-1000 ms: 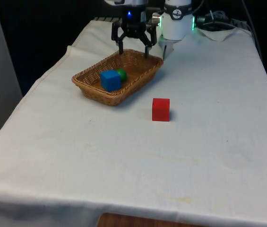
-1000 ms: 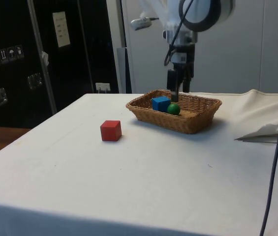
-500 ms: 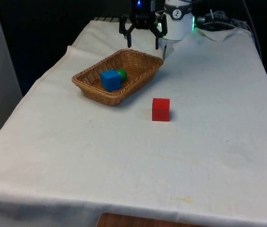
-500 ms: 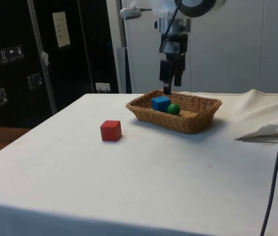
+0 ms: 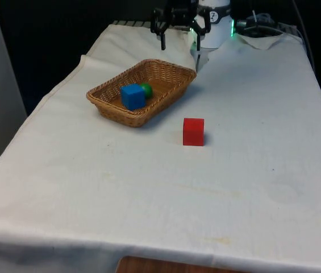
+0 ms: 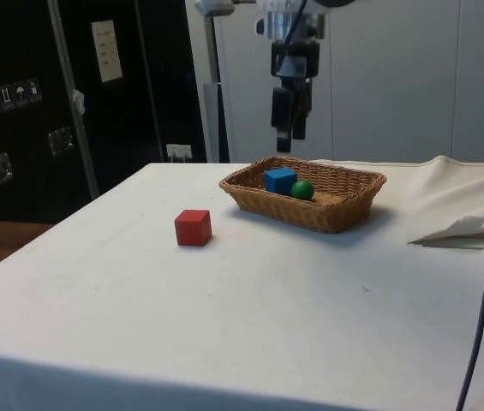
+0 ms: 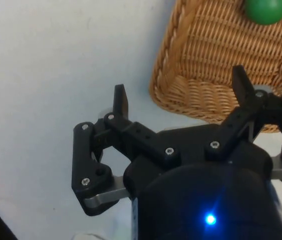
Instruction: Place all non-red objects into the basket.
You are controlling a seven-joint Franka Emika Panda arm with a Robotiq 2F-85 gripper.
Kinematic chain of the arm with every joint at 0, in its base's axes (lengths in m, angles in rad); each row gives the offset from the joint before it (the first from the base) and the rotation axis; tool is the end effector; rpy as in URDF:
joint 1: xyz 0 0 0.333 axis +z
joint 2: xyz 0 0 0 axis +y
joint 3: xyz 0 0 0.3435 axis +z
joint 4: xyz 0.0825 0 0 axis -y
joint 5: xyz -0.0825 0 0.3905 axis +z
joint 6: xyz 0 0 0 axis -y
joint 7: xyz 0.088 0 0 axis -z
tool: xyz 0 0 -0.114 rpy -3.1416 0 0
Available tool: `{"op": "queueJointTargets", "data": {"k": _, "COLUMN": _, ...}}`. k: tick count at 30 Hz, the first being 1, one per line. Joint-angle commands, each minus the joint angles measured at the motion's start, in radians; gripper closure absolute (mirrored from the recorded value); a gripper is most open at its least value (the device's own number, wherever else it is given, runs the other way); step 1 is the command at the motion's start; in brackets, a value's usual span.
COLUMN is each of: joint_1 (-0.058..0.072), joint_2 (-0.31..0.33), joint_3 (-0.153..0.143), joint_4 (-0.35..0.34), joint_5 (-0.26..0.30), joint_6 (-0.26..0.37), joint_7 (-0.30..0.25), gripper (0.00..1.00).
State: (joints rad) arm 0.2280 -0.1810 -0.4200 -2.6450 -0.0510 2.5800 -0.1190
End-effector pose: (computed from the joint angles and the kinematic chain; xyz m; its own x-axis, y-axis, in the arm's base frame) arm 0.4218 -0.0779 0.3236 0.9938 -0.0302 0.1069 -0.0272 -0.9992 -0.0296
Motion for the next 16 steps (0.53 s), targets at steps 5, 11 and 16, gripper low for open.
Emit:
{"op": "queueJointTargets", "data": {"k": 5, "joint_1": 0.001, "joint_2": -0.024, "joint_3": 0.024, "joint_4": 0.004, "joint_5": -0.010, "joint_6": -0.026, "joint_7": -0.003, "gripper": 0.00}}
{"op": "queueJointTargets", "data": {"k": 11, "joint_1": 0.003, "joint_2": -0.041, "joint_3": 0.049, "joint_4": 0.002, "joint_5": -0.007, "joint_6": -0.038, "joint_7": -0.011, "gripper": 0.00}}
{"op": "queueJointTargets", "data": {"k": 16, "joint_1": 0.004, "joint_2": -0.045, "joint_3": 0.067, "joint_4": 0.001, "joint_5": 0.000, "joint_6": -0.032, "joint_7": -0.019, "gripper": 0.00}}
